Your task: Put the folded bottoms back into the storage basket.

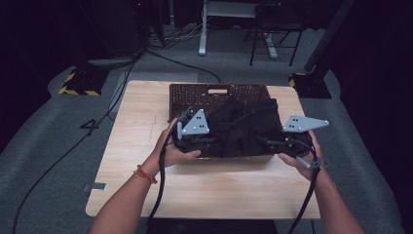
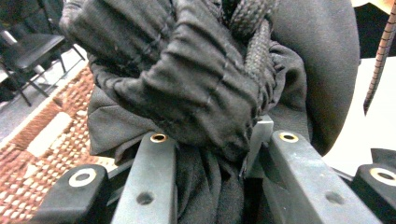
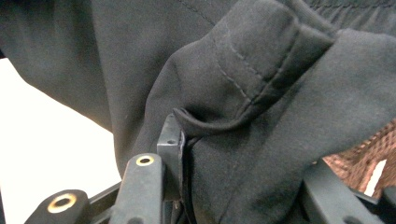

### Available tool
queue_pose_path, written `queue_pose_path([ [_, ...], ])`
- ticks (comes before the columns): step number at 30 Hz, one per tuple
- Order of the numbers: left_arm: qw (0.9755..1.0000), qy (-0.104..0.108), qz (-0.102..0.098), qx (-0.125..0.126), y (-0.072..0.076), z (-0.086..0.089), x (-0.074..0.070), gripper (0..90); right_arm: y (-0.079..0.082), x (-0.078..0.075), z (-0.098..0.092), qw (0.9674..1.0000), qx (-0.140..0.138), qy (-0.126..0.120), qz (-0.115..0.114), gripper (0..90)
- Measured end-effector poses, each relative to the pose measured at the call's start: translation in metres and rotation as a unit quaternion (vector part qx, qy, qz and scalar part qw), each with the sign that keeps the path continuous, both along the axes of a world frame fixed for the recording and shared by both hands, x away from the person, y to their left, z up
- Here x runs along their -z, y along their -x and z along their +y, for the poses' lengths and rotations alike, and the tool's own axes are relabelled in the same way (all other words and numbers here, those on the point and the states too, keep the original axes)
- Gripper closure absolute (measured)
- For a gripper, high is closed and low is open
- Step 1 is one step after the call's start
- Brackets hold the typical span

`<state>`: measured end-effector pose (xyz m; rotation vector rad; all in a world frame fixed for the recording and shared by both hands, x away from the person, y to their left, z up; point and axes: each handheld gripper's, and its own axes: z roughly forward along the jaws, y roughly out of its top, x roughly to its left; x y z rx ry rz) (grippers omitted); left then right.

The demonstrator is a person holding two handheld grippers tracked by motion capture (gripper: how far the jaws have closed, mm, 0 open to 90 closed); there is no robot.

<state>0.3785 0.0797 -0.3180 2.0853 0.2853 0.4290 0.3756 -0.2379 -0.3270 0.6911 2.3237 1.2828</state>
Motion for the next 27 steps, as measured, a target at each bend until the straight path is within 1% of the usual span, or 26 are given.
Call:
queue_pose_path([
  [1,1.0,0.003,0.001,-0.004,-0.004,0.001,-0.003,72.3,-0.006,-0.005,0.003,1.0,0.004,0.004,-0.002,62.3],
  [2,1.0,0.003,0.001,-0.004,-0.004,0.001,-0.003,72.4,-0.006,-0.005,0.003,1.0,0.004,0.004,-0.002,62.3],
  [3,1.0,0.004,-0.001,-0.008,-0.008,0.002,-0.006,72.3,-0.01,-0.008,0.005,1.0,0.005,0.004,-0.005,62.3],
  [4,1.0,0.004,-0.001,-0.008,-0.008,0.002,-0.006,72.3,-0.01,-0.008,0.005,1.0,0.005,0.004,-0.005,62.3],
  [5,0.9999,0.004,-0.003,-0.01,-0.01,0.003,-0.007,72.4,-0.016,-0.011,0.006,1.0,0.005,0.003,-0.006,62.3],
  [7,0.9999,0.004,-0.004,-0.015,-0.014,0.004,-0.009,72.3,-0.019,-0.012,0.007,1.0,0.006,0.003,-0.006,62.3],
  [9,0.9998,0.001,-0.005,-0.021,-0.02,0.005,-0.011,72.3,-0.027,-0.014,0.011,0.9999,0.011,0.005,-0.008,62.3],
  [11,0.9997,-0.001,-0.004,-0.026,-0.025,0.006,-0.012,72.3,-0.032,-0.014,0.013,0.9999,0.011,0.004,-0.008,62.3],
  [12,0.9997,-0.001,-0.004,-0.026,-0.025,0.006,-0.012,72.3,-0.032,-0.014,0.013,0.9999,0.011,0.004,-0.008,62.3],
  [13,0.9996,-0.001,-0.003,-0.028,-0.027,0.006,-0.012,72.3,-0.038,-0.014,0.014,0.9999,0.013,0.004,-0.005,62.3],
  [14,0.9995,-0.004,-0.005,-0.032,-0.031,0.006,-0.012,72.3,-0.04,-0.014,0.015,0.9999,0.013,0.004,-0.006,62.3],
  [15,0.9995,-0.004,-0.005,-0.032,-0.031,0.006,-0.012,72.3,-0.04,-0.014,0.015,0.9999,0.013,0.004,-0.006,62.3],
  [17,0.9994,-0.002,-0.003,-0.034,-0.034,0.006,-0.011,72.3,-0.046,-0.014,0.017,0.9998,0.016,0.006,-0.005,62.3],
  [20,0.9992,0.001,-0.002,-0.039,-0.04,0.008,-0.011,72.3,-0.051,-0.015,0.019,0.9998,0.018,0.006,-0.003,62.3],
  [21,0.9991,-0.002,-0.002,-0.043,-0.044,0.008,-0.01,72.3,-0.056,-0.015,0.021,0.9998,0.019,0.008,-0.002,62.2],
  [22,0.9991,-0.002,-0.002,-0.043,-0.044,0.008,-0.01,72.2,-0.056,-0.015,0.021,0.9998,0.019,0.008,-0.002,62.2],
  [23,0.9989,-0.002,-0.002,-0.047,-0.047,0.008,-0.009,72.2,-0.061,-0.013,0.023,0.9997,0.021,0.009,-0.001,62.3],
  [24,0.9989,-0.002,-0.002,-0.047,-0.047,0.008,-0.009,72.3,-0.061,-0.013,0.023,0.9997,0.021,0.009,-0.001,62.3],
  [27,0.9986,-0.007,0.001,-0.052,-0.052,0.007,-0.007,72.2,-0.068,-0.01,0.025,0.9997,0.022,0.011,0.003,62.2],
])
